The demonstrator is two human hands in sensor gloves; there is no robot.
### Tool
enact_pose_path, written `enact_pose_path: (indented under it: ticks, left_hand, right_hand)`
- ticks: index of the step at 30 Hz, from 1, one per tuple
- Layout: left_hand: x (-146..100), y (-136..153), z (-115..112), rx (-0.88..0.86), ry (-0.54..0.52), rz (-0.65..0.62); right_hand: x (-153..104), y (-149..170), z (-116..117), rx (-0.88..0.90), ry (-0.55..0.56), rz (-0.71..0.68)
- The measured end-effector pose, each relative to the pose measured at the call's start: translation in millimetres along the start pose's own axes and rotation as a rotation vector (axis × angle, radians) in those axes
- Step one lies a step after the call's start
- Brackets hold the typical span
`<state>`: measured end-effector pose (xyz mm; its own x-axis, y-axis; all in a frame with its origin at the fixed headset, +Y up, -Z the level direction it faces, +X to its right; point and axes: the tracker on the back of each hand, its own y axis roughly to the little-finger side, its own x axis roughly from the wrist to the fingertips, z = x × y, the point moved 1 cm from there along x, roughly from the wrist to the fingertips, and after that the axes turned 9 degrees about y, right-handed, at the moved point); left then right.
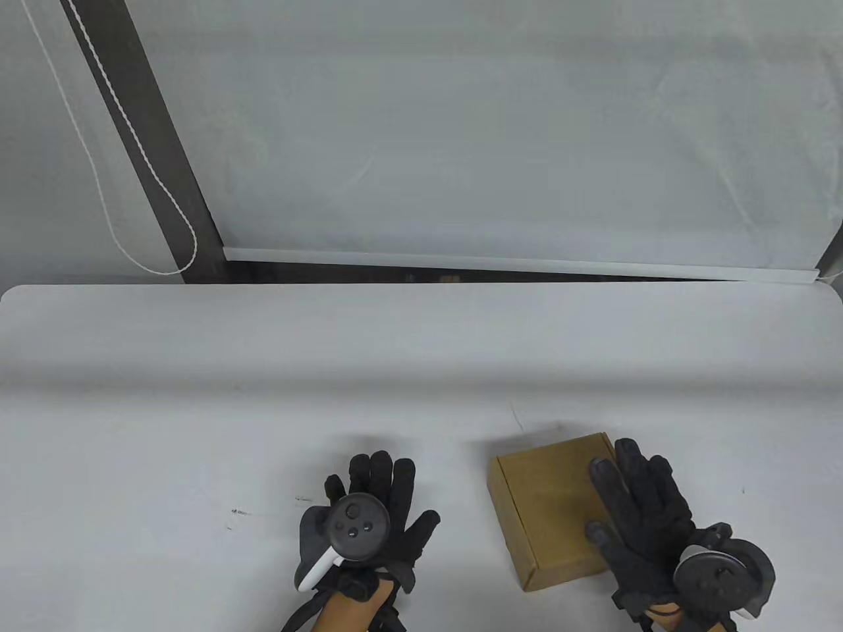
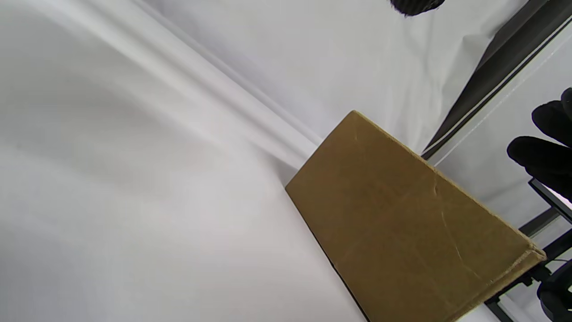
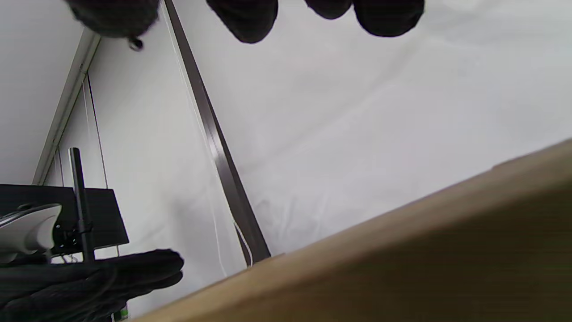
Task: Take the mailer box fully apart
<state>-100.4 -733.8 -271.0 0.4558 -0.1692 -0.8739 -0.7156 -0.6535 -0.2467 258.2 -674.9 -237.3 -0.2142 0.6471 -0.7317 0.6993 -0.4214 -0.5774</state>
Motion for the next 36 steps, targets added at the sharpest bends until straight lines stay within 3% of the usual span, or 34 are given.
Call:
enact_pose_path:
  ticks: [9, 13, 16, 19, 27, 31, 34, 36]
  left_hand:
    - [4, -2, -3, 0.007, 0.019, -0.016]
    - [10, -2, -6, 0.020, 0.063, -0.013]
    - [12, -5, -12, 0.046, 0.127, -0.037]
    - [13, -9, -18, 0.036, 0.180, -0.047]
    - [17, -14, -33, 0.046, 0.296, -0.050]
    - [21, -13, -52, -0.025, 0.497, -0.033]
    - [22, -14, -68, -0.089, 0.634, -0.032]
    - [21, -15, -66, -0.064, 0.592, -0.012]
  right_hand:
    - [1, 10, 2, -0.032, -0.028, 0.079]
    - [-3, 37, -2, -0.122, -0.096, 0.302]
    - [-13, 63, -4, -0.074, -0.107, 0.498]
    - [-23, 76, 6, 0.003, -0.194, 0.629]
    - [-33, 78, 32, 0.167, -0.388, 0.689]
    - [-35, 69, 45, 0.315, -0.456, 0.675]
    - [-39, 58, 64, 0.459, -0.614, 0.637]
    - [-42, 54, 69, 0.497, -0.670, 0.643]
